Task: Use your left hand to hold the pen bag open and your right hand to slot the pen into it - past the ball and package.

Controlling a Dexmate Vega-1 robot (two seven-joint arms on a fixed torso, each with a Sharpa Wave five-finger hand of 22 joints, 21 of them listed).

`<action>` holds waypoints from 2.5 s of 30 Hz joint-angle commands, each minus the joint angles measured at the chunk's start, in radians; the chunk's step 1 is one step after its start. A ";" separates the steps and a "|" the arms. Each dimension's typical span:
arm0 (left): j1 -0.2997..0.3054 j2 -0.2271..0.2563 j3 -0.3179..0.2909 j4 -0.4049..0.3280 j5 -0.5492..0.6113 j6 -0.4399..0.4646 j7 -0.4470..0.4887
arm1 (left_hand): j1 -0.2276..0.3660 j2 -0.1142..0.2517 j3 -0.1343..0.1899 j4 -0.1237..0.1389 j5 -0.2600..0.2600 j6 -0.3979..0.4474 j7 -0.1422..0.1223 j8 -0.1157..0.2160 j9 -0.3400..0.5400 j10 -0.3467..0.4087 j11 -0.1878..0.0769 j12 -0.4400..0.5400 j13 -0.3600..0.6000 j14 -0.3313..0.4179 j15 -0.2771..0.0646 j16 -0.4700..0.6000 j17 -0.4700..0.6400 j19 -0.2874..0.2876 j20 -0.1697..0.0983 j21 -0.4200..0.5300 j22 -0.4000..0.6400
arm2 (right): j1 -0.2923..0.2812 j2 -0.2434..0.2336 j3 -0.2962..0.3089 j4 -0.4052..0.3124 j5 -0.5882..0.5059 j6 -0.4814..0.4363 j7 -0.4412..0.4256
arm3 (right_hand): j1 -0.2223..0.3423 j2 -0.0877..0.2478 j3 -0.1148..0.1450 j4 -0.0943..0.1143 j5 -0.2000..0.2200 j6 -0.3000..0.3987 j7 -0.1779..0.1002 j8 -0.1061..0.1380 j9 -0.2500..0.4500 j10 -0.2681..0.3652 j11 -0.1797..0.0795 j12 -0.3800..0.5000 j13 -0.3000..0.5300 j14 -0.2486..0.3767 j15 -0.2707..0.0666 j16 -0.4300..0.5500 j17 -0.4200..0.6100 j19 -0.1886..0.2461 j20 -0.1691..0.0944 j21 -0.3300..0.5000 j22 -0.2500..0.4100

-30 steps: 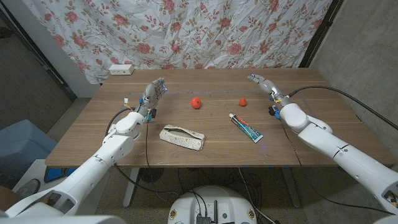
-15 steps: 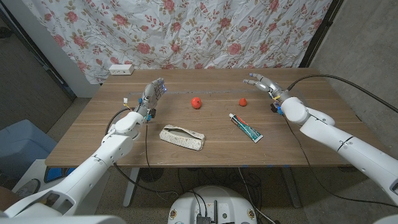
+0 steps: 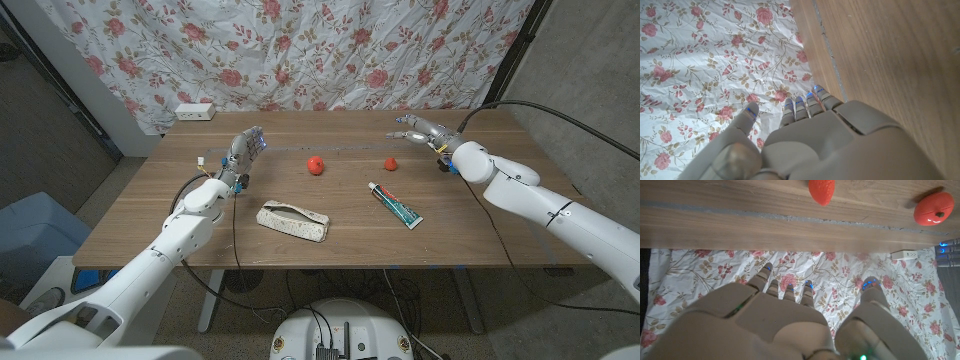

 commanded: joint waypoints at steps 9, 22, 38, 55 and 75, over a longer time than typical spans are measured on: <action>0.000 -0.014 0.002 0.018 0.001 -0.002 0.016 | 0.000 0.057 0.007 -0.009 -0.005 0.016 0.005 0.001 0.003 0.024 -0.002 0.007 0.004 0.016 0.004 0.006 0.003 0.012 0.001 0.004 0.004 | 0.169 -0.025 -0.115 -0.022 -0.217 -0.084 0.299 | 0.065 -0.012 0.028 0.001 0.020 -0.022 0.016 0.009 0.007 -0.053 0.023 0.004 0.004 -0.058 0.045 0.005 0.004 -0.017 0.036 0.008 0.004; 0.024 -0.003 -0.003 -0.016 0.011 0.013 0.057 | -0.005 0.059 0.010 -0.008 -0.005 0.020 0.006 0.000 0.004 0.031 0.000 0.006 0.004 0.025 0.002 0.005 0.003 0.014 0.003 0.003 0.004 | 0.223 -0.016 -0.160 0.007 -0.328 -0.061 0.432 | 0.116 -0.023 0.044 -0.002 0.023 -0.016 0.018 0.022 0.013 -0.056 0.032 0.013 0.006 -0.040 0.050 0.017 0.005 0.012 0.020 0.018 0.003; 0.054 0.021 -0.015 -0.070 0.017 0.044 0.097 | -0.010 0.060 0.013 -0.006 -0.006 0.026 0.007 0.000 0.004 0.038 0.000 0.004 0.004 0.034 0.002 0.005 0.004 0.019 0.004 0.004 0.004 | 0.261 0.029 -0.198 0.057 -0.424 -0.024 0.515 | 0.162 -0.037 0.057 -0.002 0.021 0.015 -0.002 0.042 0.019 -0.053 0.041 0.018 0.007 -0.026 0.053 0.024 0.005 0.021 0.012 0.017 0.002; 0.049 0.014 -0.019 -0.046 0.003 0.025 0.069 | -0.014 0.056 0.015 -0.009 -0.006 0.027 0.005 -0.003 0.004 0.040 0.000 0.001 0.004 0.038 0.000 0.002 0.003 0.024 0.008 0.004 0.004 | 0.267 0.070 -0.231 0.117 -0.511 0.000 0.519 | 0.229 -0.066 0.069 -0.001 0.011 0.082 -0.020 0.081 0.029 -0.026 0.039 0.029 0.008 0.004 0.044 0.034 0.005 0.054 0.003 0.023 0.002; 0.068 0.019 -0.026 -0.064 0.001 0.033 0.093 | -0.016 0.053 0.018 -0.013 -0.007 0.029 0.003 -0.004 0.004 0.041 -0.003 -0.002 0.004 0.043 -0.002 0.001 0.003 0.027 0.009 0.003 0.004 | 0.276 0.107 -0.259 0.188 -0.535 0.015 0.502 | 0.266 -0.070 0.077 0.004 0.012 0.111 -0.026 0.101 0.035 -0.011 0.037 0.032 0.009 0.025 0.033 0.041 0.006 0.077 -0.013 0.025 0.003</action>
